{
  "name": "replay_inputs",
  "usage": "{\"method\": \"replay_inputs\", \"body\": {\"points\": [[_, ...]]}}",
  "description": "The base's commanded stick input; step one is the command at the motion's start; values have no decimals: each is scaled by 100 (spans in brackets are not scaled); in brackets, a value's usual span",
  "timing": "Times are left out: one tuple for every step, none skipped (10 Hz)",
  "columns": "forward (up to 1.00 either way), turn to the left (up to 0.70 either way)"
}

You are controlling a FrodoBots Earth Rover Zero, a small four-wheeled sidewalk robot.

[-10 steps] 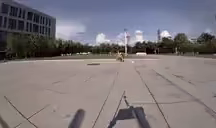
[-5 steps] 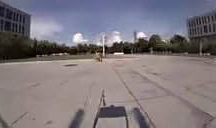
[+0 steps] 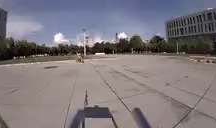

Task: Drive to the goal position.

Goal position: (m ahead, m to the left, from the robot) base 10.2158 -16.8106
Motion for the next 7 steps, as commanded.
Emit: {"method": "replay_inputs", "body": {"points": [[0,-96],[0,-96],[0,-96],[0,-95],[0,-96],[0,-96],[0,-96]]}}
